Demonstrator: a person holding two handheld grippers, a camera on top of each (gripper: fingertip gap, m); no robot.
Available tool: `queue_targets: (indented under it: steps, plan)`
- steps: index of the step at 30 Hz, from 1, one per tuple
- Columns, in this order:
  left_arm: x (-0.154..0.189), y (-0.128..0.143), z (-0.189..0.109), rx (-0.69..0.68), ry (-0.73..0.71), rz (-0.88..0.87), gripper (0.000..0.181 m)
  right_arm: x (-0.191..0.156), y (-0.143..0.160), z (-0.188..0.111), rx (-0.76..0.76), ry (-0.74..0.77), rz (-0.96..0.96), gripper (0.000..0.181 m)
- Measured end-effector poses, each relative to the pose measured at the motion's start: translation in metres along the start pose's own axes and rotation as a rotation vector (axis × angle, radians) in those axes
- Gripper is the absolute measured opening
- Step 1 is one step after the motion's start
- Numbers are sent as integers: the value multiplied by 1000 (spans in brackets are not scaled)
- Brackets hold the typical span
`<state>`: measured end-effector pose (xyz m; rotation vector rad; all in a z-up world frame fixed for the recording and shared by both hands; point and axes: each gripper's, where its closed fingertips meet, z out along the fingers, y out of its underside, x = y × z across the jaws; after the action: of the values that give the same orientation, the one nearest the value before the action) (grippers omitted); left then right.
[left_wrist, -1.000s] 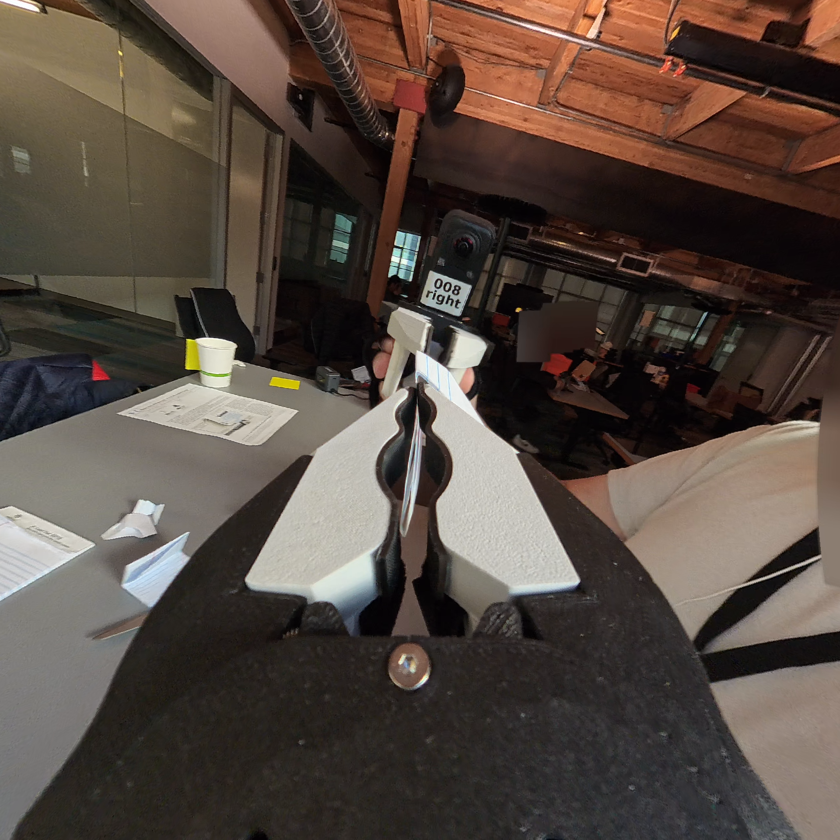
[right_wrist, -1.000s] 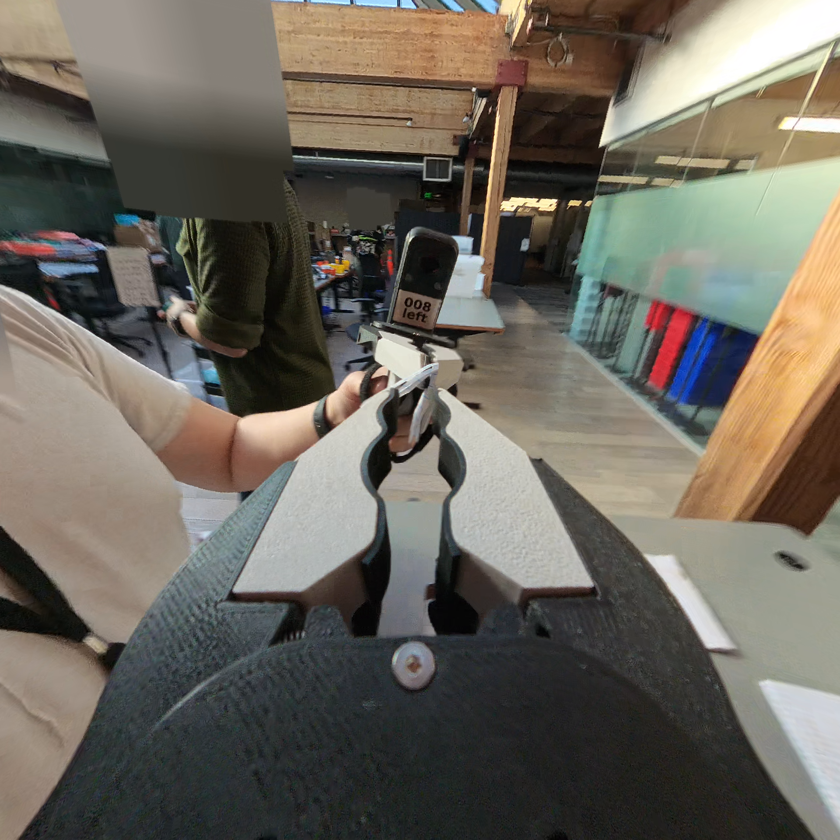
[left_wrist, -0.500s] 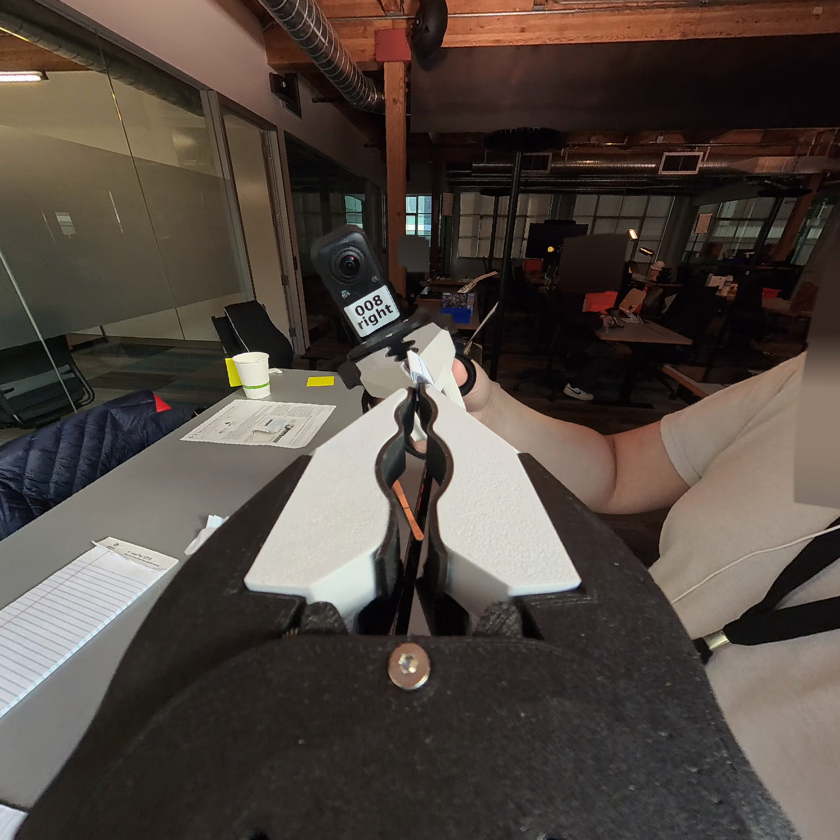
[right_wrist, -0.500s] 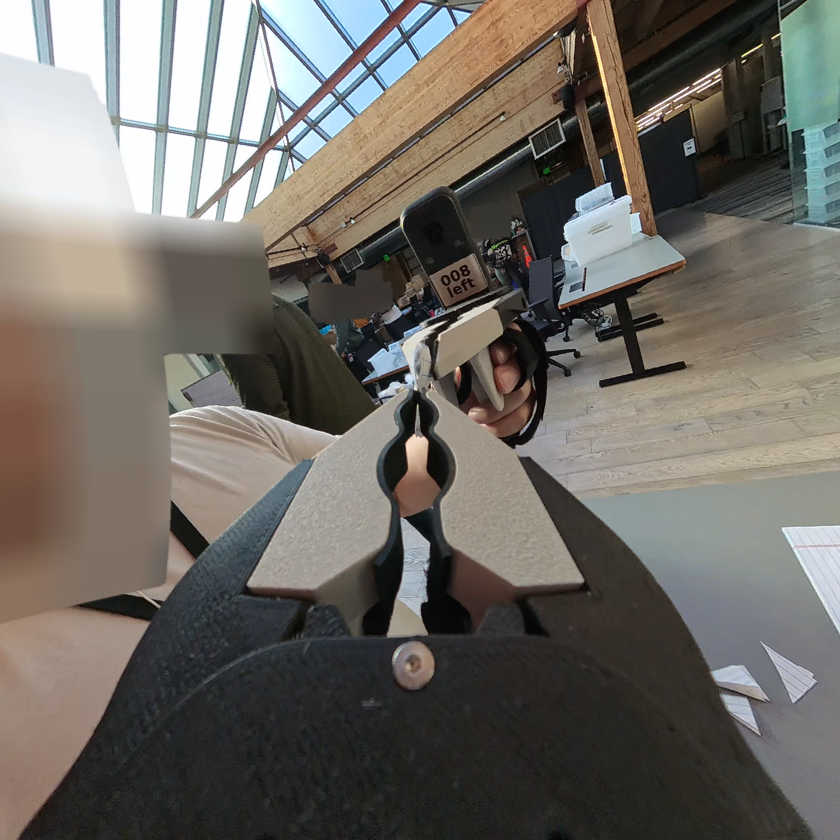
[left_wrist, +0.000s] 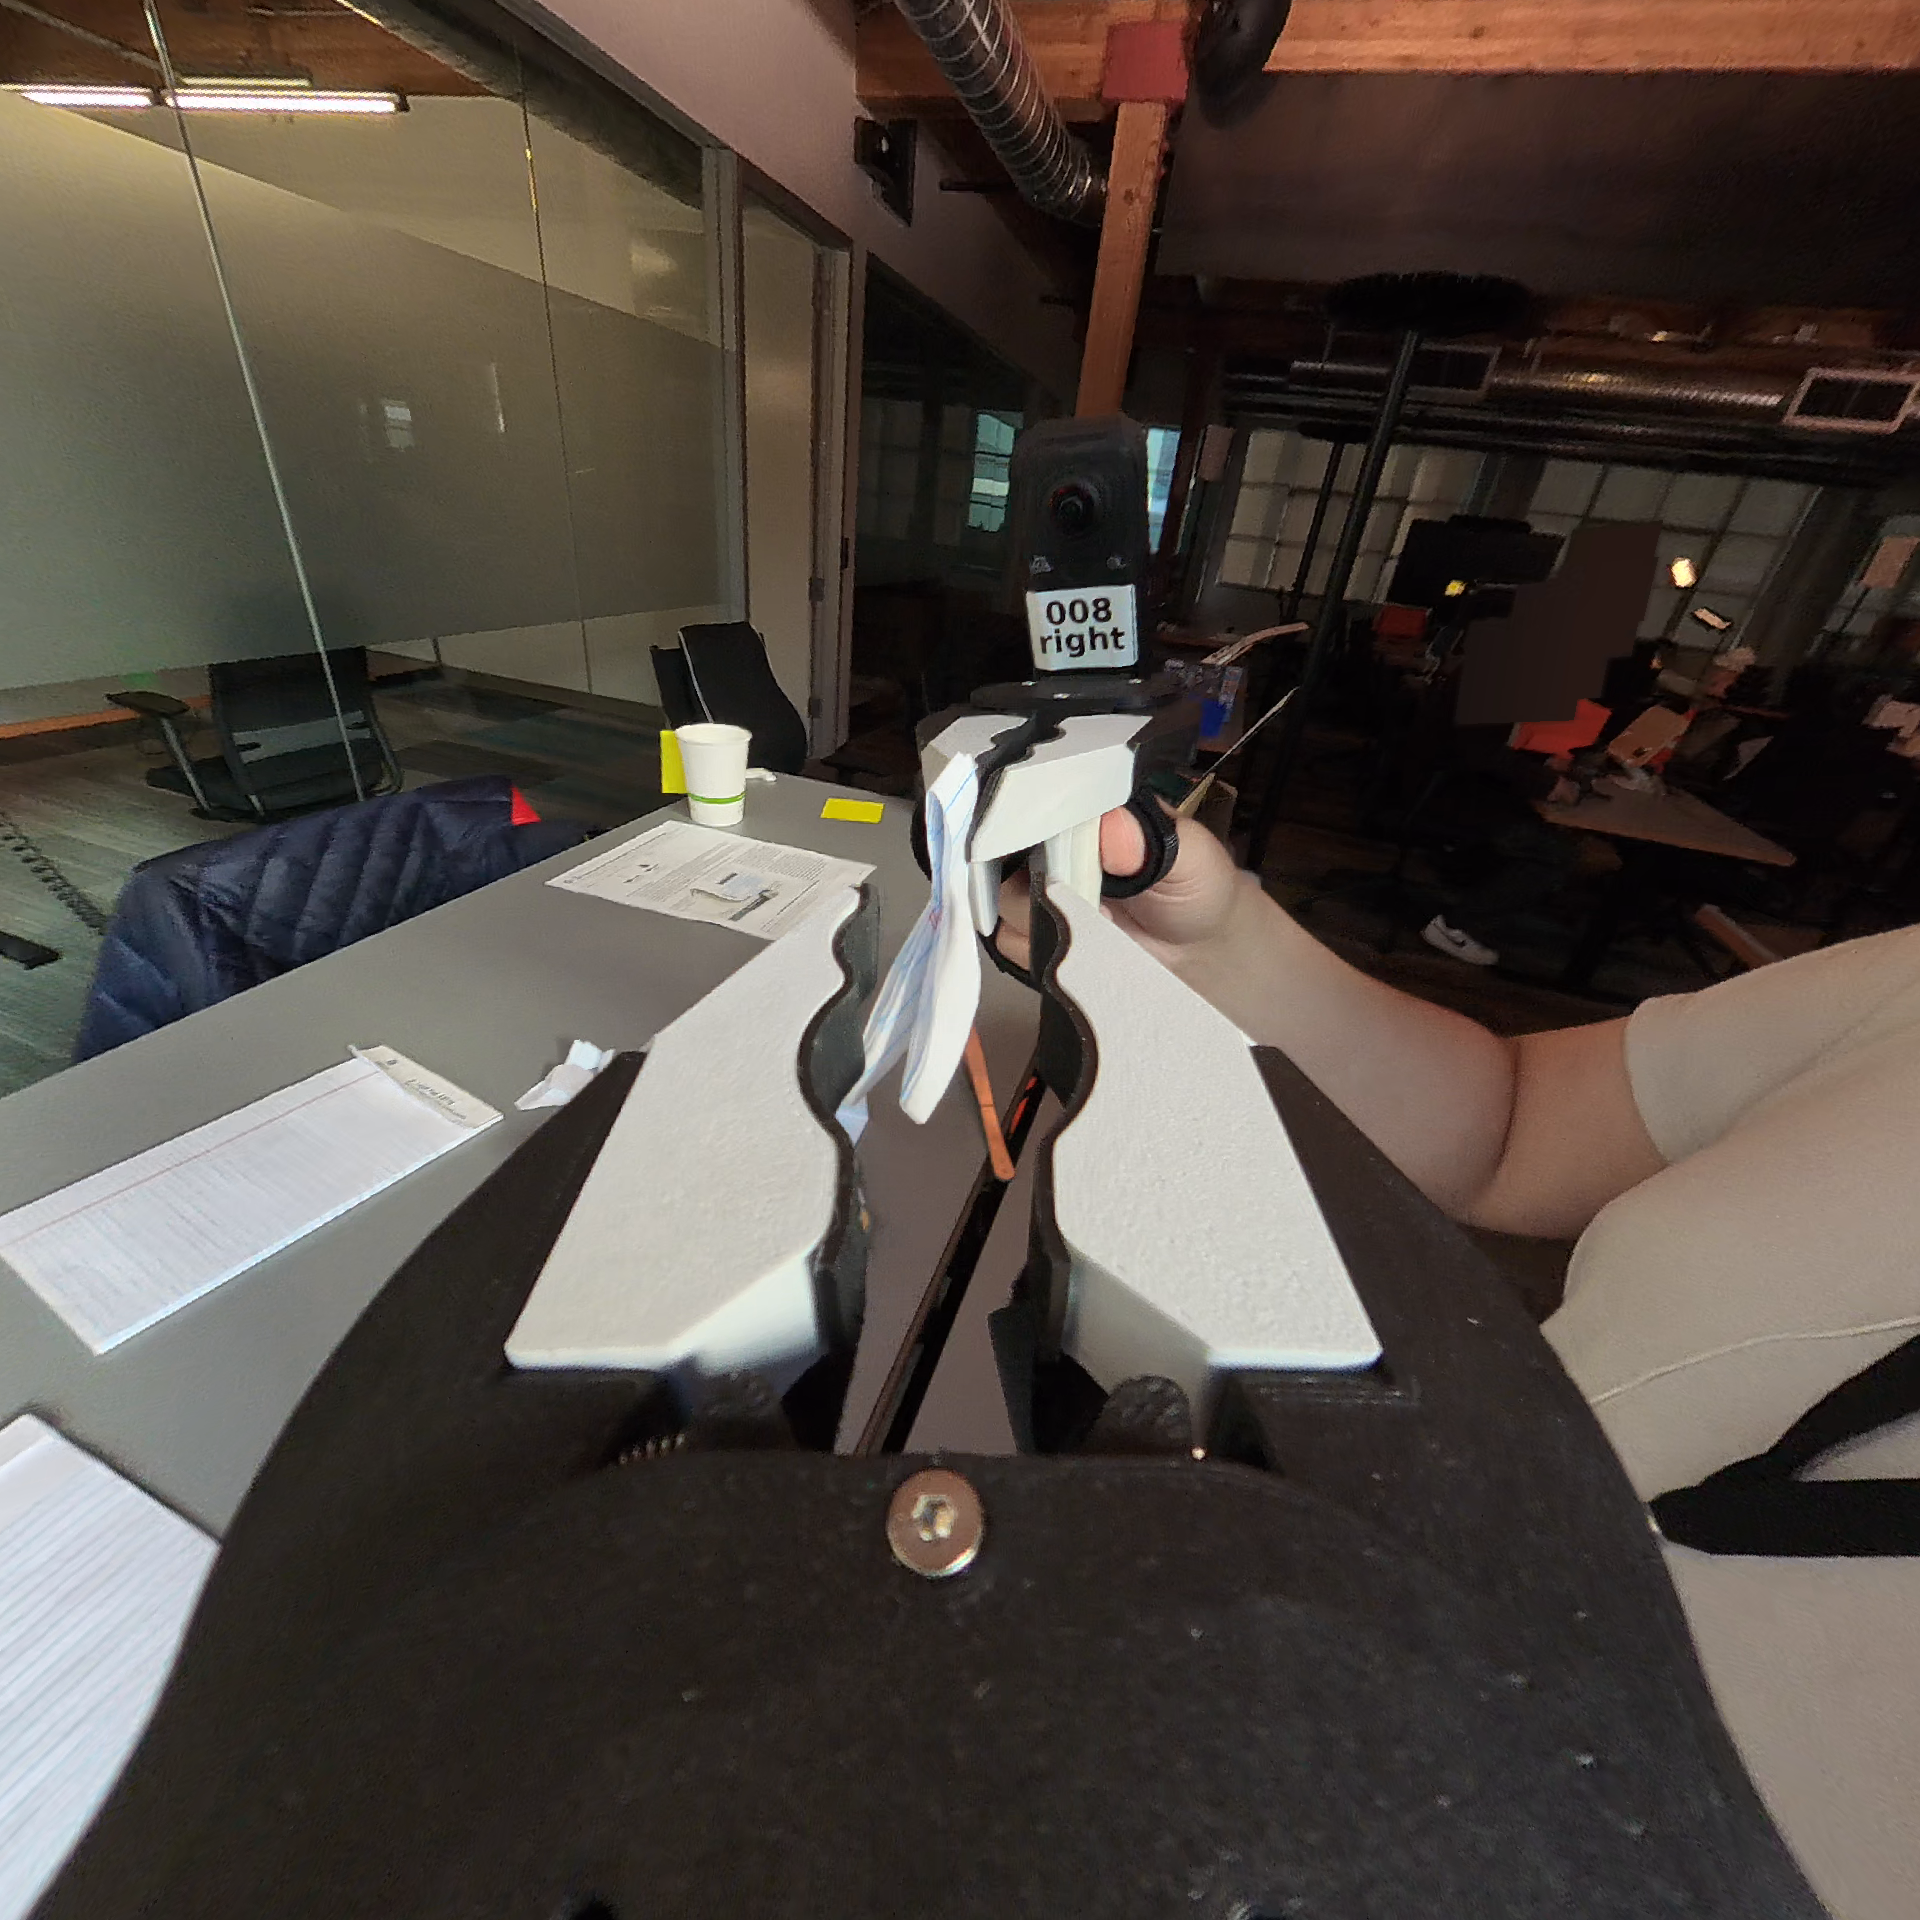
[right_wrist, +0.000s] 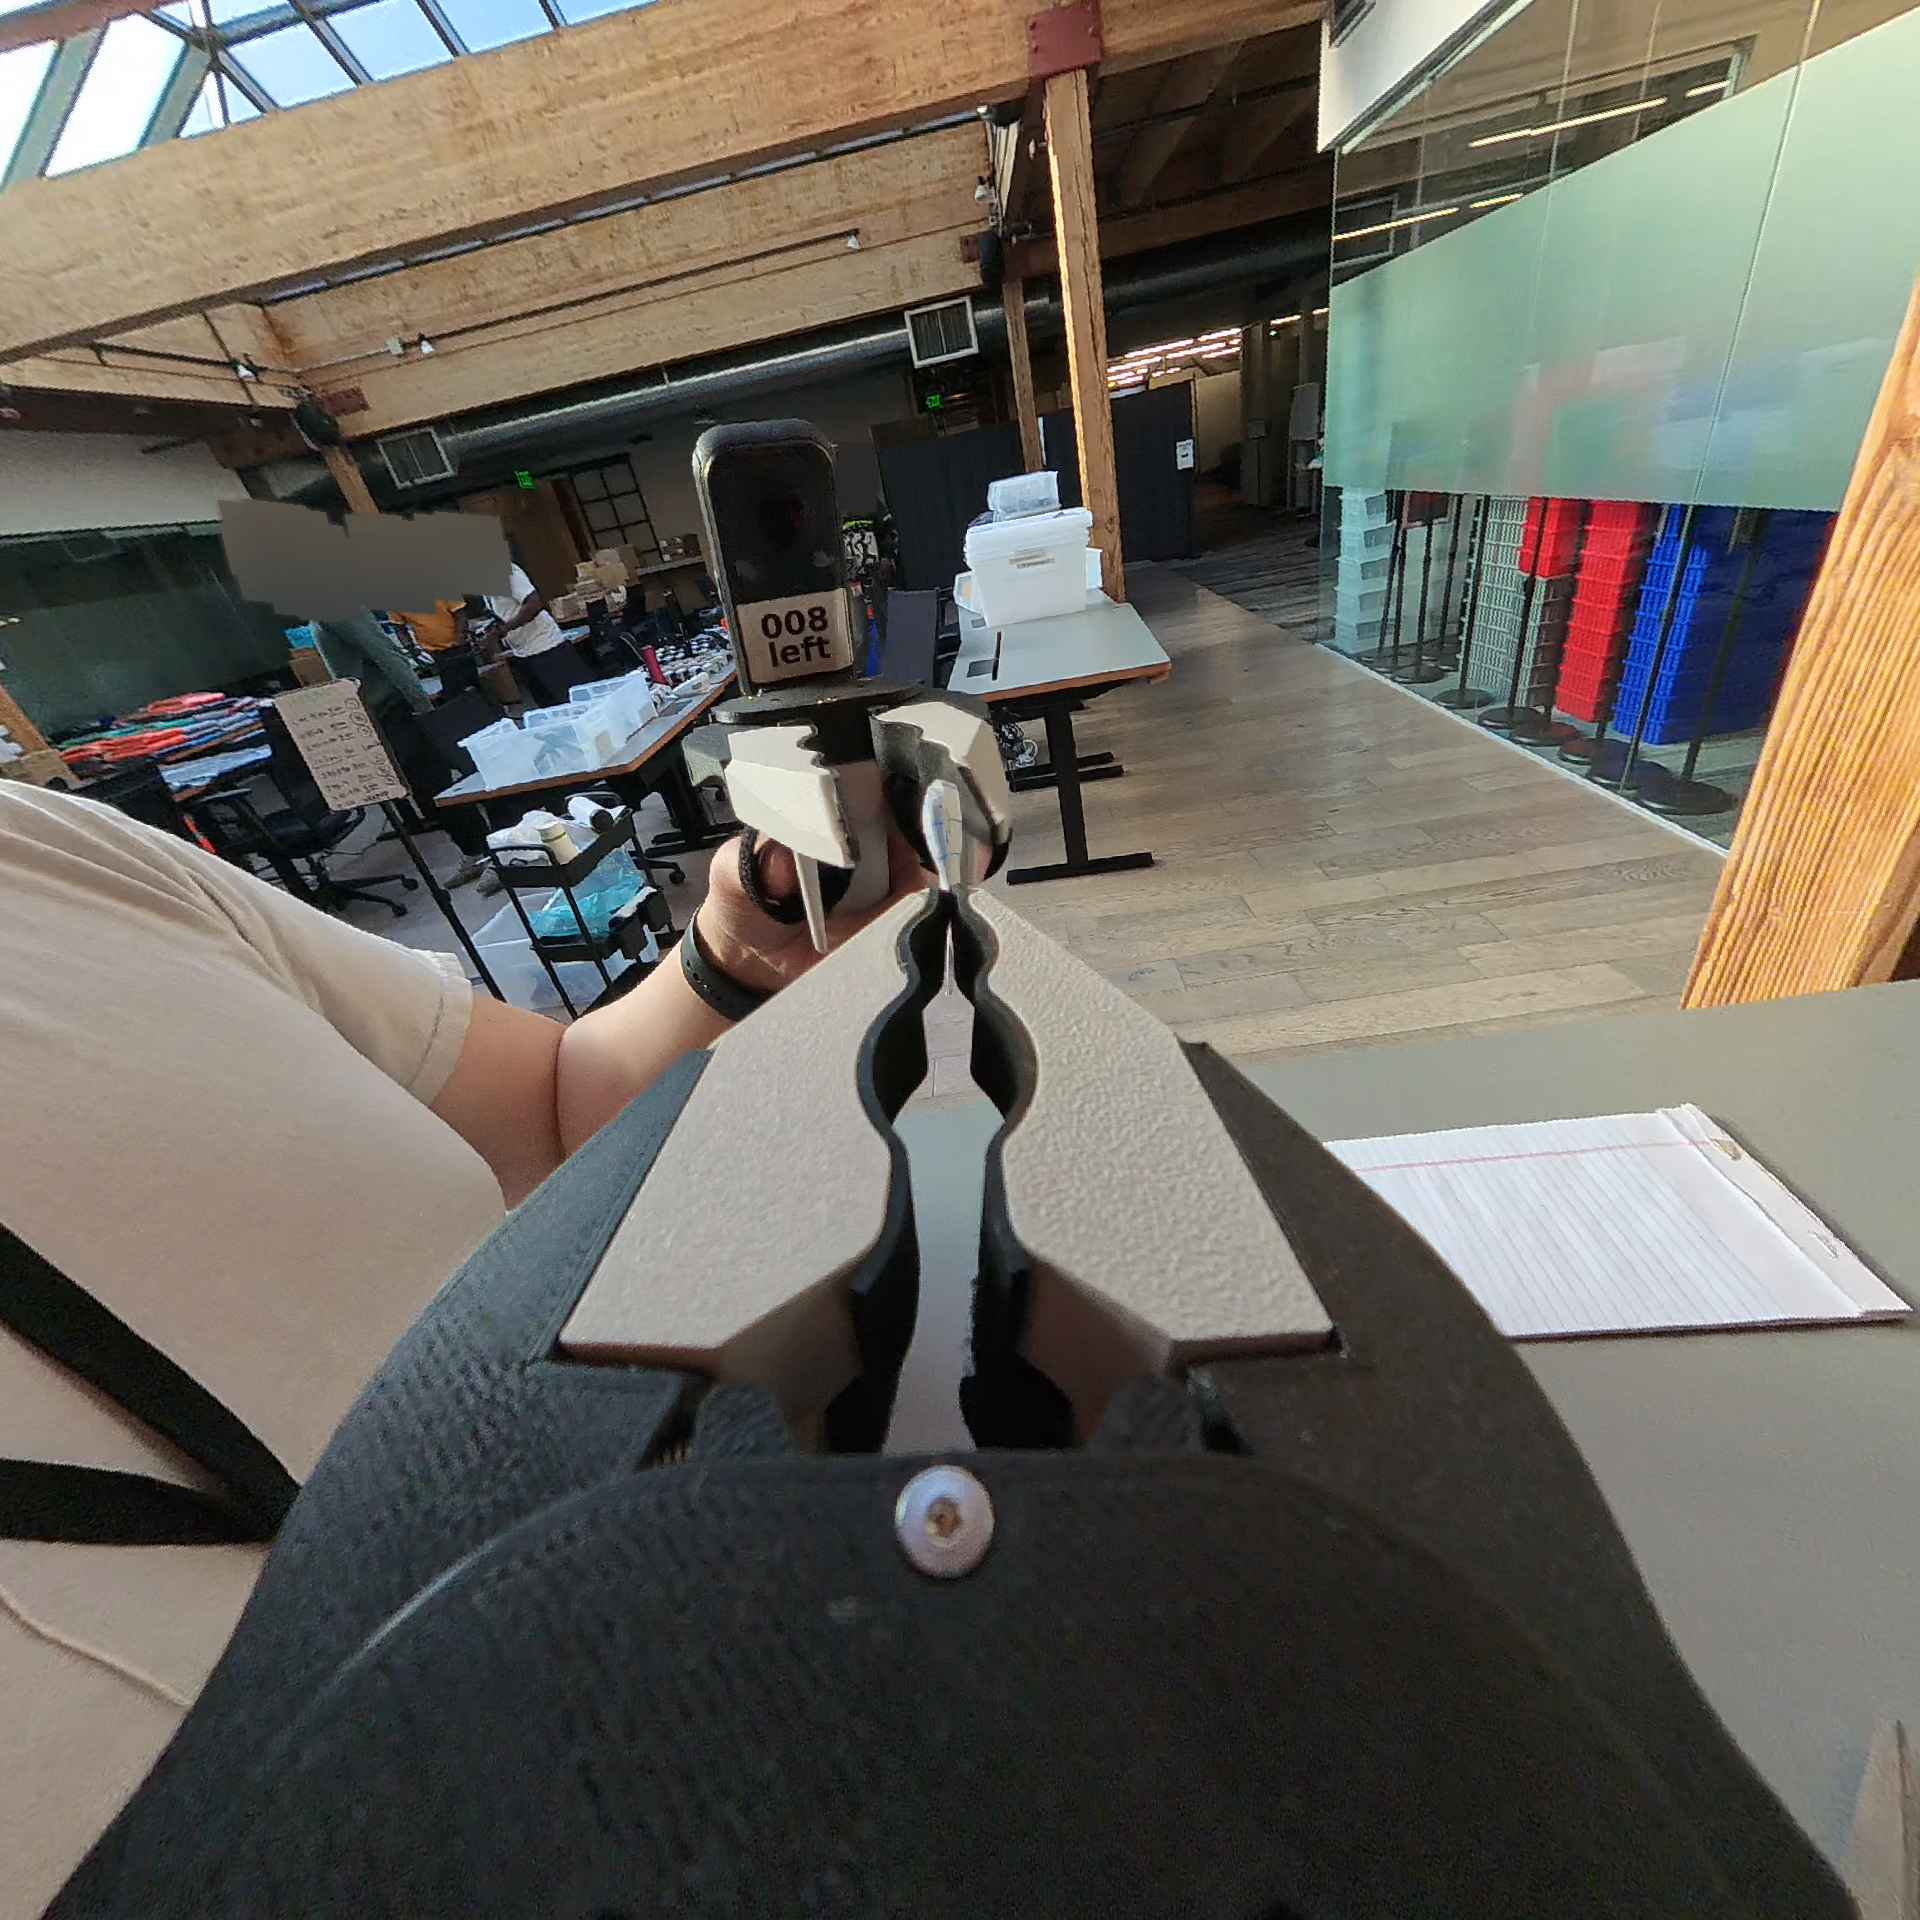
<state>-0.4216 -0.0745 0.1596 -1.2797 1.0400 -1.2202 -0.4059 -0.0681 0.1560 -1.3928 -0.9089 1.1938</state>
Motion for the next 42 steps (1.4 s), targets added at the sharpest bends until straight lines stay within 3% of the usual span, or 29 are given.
queue_targets:
  steps: [2,7,9,16,30,35,37,40,42]
  plan:
    - [-3,2,6,-47,-39,60,28,-3,-2,3,8,-13,6,0]
    - [0,2,14,-84,-44,148,1,-3,-1,4,2,-11,5,0]
    - [1,0,15,-78,-34,143,0,-2,-2,2,14,-13,11,0]
    - [4,-6,13,-13,50,19,0,-2,-1,-7,31,-37,25,0]
    - [-8,-16,8,146,251,-429,0,6,0,-15,90,-51,51,5]
    - [-14,-6,10,100,240,-432,0,14,2,-18,112,-18,108,15]
    - [-13,-7,10,108,253,-435,0,24,5,-16,97,62,136,25]
    - [-10,-7,12,112,270,-431,0,18,14,-5,87,-34,328,23]
    - [-5,-8,13,117,306,-449,0,12,10,-3,150,-104,354,19]
